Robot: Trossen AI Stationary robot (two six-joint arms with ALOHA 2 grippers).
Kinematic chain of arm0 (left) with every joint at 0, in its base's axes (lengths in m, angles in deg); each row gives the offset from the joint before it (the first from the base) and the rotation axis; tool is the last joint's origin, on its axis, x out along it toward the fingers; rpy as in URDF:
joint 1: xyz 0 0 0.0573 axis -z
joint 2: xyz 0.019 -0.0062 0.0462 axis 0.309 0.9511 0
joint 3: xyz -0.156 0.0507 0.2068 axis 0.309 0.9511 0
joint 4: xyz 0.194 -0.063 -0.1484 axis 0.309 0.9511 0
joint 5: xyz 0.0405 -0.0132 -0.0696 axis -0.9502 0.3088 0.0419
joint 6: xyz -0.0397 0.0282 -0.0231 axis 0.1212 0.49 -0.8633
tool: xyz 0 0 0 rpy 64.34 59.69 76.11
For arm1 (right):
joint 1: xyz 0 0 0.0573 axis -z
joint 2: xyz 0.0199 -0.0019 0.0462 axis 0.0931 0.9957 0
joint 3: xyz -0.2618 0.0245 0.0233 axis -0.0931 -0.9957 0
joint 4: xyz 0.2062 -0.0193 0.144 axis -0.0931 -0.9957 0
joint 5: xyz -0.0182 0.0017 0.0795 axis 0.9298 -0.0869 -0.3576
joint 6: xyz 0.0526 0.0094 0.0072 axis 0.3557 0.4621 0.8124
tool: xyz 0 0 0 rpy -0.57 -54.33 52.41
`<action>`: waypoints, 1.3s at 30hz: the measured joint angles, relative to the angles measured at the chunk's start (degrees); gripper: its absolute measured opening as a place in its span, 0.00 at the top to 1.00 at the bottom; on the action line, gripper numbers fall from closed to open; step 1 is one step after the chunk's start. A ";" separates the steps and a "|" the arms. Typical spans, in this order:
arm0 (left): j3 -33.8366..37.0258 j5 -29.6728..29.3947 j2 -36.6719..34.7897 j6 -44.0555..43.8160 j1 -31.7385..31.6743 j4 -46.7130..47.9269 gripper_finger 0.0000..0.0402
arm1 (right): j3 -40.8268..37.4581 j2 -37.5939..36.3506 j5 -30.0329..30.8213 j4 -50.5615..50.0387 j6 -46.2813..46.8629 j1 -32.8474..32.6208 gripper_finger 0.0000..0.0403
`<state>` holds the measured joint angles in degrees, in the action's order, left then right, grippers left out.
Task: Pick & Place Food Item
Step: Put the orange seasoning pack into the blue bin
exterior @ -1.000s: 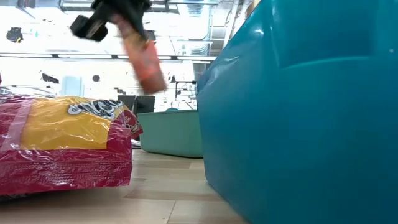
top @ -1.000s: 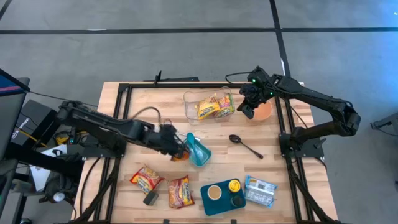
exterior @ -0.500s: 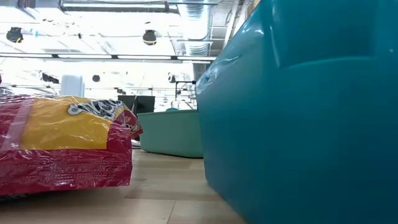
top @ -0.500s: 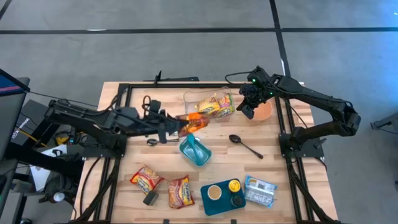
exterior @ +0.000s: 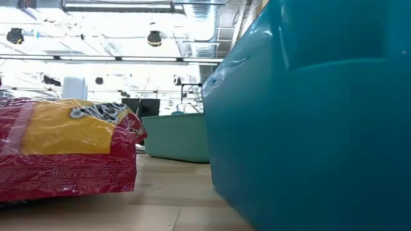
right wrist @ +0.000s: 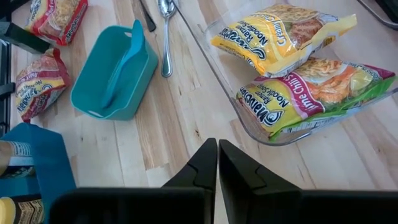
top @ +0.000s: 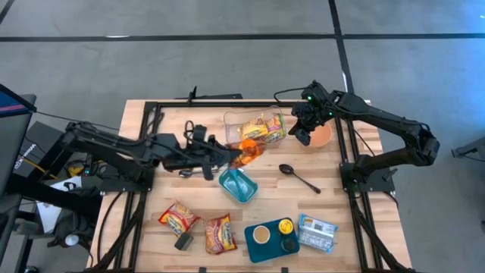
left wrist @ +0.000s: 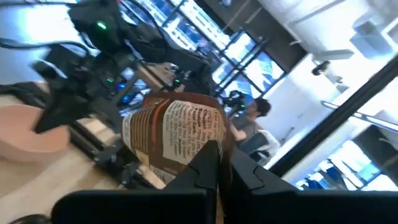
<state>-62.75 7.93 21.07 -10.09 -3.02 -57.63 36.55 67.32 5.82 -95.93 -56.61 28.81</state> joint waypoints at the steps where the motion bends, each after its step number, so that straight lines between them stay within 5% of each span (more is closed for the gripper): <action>1: 0.00 0.92 1.04 -0.01 0.00 -2.08 1.00 | 0.00 0.00 0.00 -0.03 -0.01 0.00 0.97; 12: 0.00 11.82 12.79 -4.38 0.51 -22.30 1.00 | 0.00 0.00 0.00 -0.02 -1.17 0.00 0.97; 39: -0.07 8.45 15.53 -4.74 10.14 -25.46 1.00 | 0.00 0.00 0.00 0.41 -3.11 0.13 0.97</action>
<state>-62.82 16.38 36.61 -14.84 7.13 -83.10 36.55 67.32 5.82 -95.51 -59.72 28.94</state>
